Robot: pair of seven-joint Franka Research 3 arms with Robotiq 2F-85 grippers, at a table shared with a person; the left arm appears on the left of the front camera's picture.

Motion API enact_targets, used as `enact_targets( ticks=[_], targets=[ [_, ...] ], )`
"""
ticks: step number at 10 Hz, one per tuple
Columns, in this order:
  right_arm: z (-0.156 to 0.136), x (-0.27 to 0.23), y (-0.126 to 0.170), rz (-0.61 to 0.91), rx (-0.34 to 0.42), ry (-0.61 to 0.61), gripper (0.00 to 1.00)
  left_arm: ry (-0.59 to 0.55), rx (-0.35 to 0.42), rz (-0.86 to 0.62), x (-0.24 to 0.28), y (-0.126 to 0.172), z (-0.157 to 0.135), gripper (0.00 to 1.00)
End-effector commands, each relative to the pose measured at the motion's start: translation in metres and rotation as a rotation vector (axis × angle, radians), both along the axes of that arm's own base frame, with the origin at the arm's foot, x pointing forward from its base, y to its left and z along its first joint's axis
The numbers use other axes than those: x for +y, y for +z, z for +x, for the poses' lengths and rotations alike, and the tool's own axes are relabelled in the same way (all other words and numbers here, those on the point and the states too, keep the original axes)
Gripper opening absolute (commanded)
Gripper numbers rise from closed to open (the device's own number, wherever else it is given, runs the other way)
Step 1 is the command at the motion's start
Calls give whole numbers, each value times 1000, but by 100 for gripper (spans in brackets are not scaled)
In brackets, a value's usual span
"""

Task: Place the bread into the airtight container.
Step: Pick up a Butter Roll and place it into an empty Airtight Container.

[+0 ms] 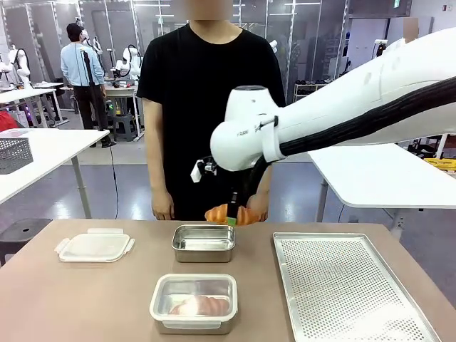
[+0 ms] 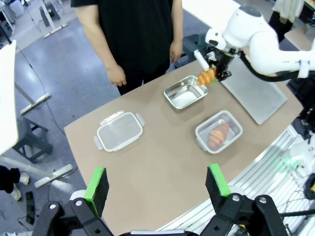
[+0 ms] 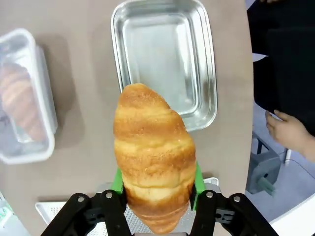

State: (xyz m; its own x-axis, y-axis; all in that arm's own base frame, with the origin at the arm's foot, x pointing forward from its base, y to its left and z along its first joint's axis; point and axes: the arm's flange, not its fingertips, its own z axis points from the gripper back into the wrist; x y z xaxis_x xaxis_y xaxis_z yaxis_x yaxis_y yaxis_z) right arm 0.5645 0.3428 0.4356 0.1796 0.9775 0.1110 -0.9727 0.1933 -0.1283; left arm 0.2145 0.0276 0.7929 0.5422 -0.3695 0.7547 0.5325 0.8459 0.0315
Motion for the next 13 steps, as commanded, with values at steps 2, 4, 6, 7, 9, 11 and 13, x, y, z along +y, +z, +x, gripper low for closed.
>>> enact_targets(
  ticks=[2,4,6,7,9,11,13],
  targets=[
    [9,44,-7,-40,41,-53,63,2,1,-1,0,1,0,100],
    [19,63,-17,-30,25,-49,63,2,1,-1,0,1,0,100],
    [28,75,-29,-13,46,-19,63,2,1,-1,0,1,0,100],
    [34,80,-38,-22,43,3,63,2,1,-1,0,1,0,100],
    [46,85,-56,-11,48,42,63,2,1,-1,0,1,0,100],
    [51,88,-65,-23,55,71,63,2,1,-1,0,1,0,100],
    [52,88,-70,-47,55,75,63,2,1,-1,0,1,0,100]
  ],
)
